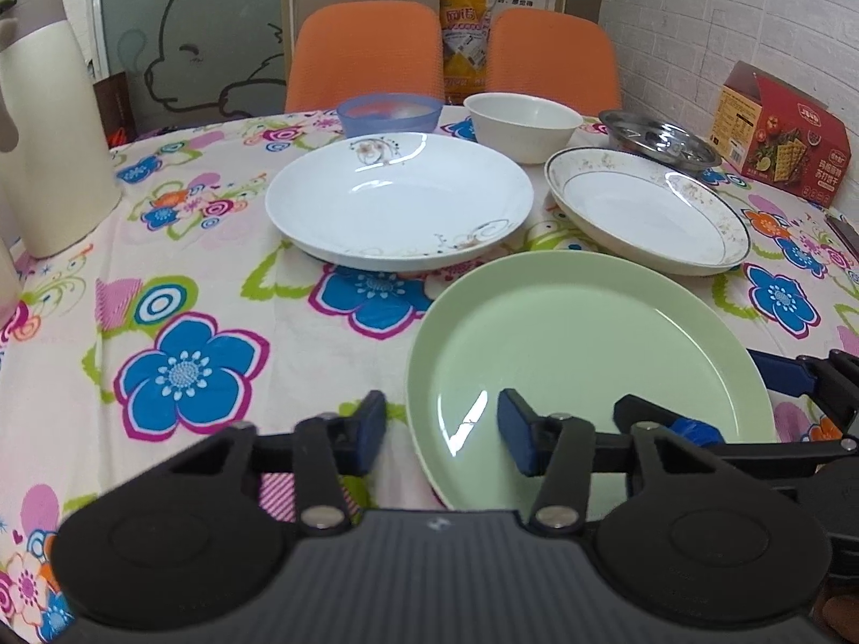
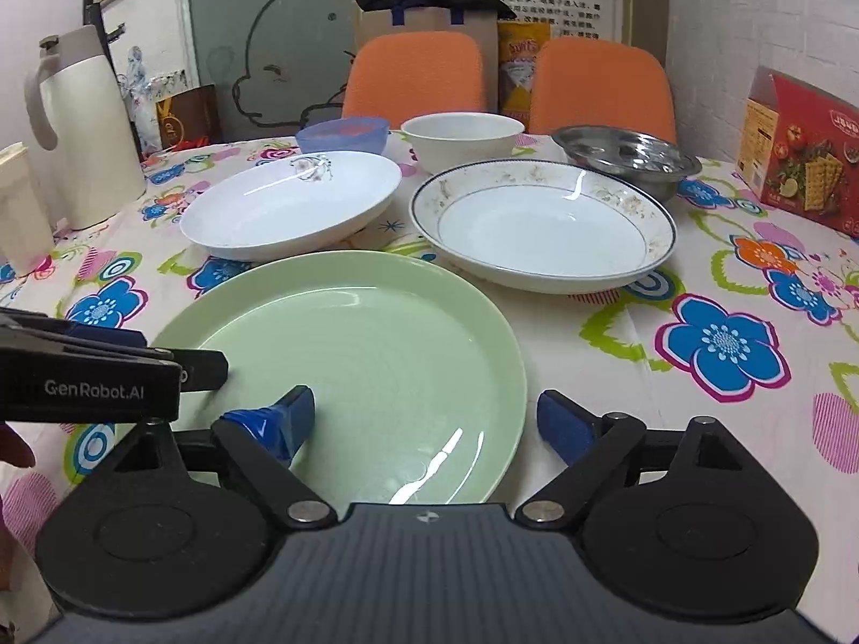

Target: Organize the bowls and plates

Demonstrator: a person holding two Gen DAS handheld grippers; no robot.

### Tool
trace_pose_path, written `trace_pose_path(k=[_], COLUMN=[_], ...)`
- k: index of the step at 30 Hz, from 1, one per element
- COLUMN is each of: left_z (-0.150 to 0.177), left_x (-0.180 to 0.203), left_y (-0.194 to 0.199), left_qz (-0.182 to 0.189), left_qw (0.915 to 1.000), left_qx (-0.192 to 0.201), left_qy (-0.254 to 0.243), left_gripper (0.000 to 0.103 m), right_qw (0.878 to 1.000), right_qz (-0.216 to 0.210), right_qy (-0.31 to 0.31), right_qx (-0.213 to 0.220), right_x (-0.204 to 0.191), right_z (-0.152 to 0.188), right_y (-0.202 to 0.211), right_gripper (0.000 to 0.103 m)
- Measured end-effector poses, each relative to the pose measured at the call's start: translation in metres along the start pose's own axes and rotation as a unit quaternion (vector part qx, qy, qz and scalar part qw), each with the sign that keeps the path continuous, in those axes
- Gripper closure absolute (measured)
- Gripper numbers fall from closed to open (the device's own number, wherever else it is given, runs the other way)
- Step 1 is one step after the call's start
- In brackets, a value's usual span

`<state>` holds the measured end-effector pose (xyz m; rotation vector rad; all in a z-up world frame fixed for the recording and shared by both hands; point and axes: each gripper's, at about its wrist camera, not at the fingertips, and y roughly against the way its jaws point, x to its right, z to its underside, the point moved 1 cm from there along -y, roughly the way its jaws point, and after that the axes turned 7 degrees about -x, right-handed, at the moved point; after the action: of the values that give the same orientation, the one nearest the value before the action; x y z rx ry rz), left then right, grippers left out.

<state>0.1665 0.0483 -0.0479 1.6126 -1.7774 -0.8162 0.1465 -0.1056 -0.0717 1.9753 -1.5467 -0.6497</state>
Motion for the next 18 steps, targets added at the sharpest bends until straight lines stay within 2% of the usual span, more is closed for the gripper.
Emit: trace_pose_path(k=[3,4,6,9,11,18], left_z=[0.0,0.0,0.0,0.002,0.006,0.022], left_x=[0.005,0.004,-0.001,-0.018,-0.031,-0.082], left_y=[0.001,0.003,0.01,0.026,0.035,0.037], left_qz=[-0.012,-0.013,-0.031,-0.039,-0.055,-0.091], left_qw=[0.9999,0.9998,0.9992,0.9986,0.9975,0.9926], left_qx=[0.002,-0.002,0.001,0.008,0.007,-0.009], left_qy=[0.006,0.015,0.026,0.035,0.043,0.079], left_gripper=[0.068,0.076,0.077,0.077,0.077,0.077], right_qw=[1.0,1.0,1.0,1.0,0.999,0.997], right_qz=[-0.005,-0.002,0.001,-0.017,-0.017,-0.072], right_qy=[0.005,0.001,-0.005,-0.014,0.003,0.028], right_qx=[0.019,0.021,0.018,0.023,0.033,0.029], right_x=[-0.003,-0.003,-0.005,-0.014,-0.029,-0.078], right_z=[0.005,0.006,0.005,0.003,0.003,-0.003], right_y=[0.002,0.003,0.005,0.017,0.024,0.012], right_gripper=[0.033,0.034,0.037,0.038,0.038,0.037])
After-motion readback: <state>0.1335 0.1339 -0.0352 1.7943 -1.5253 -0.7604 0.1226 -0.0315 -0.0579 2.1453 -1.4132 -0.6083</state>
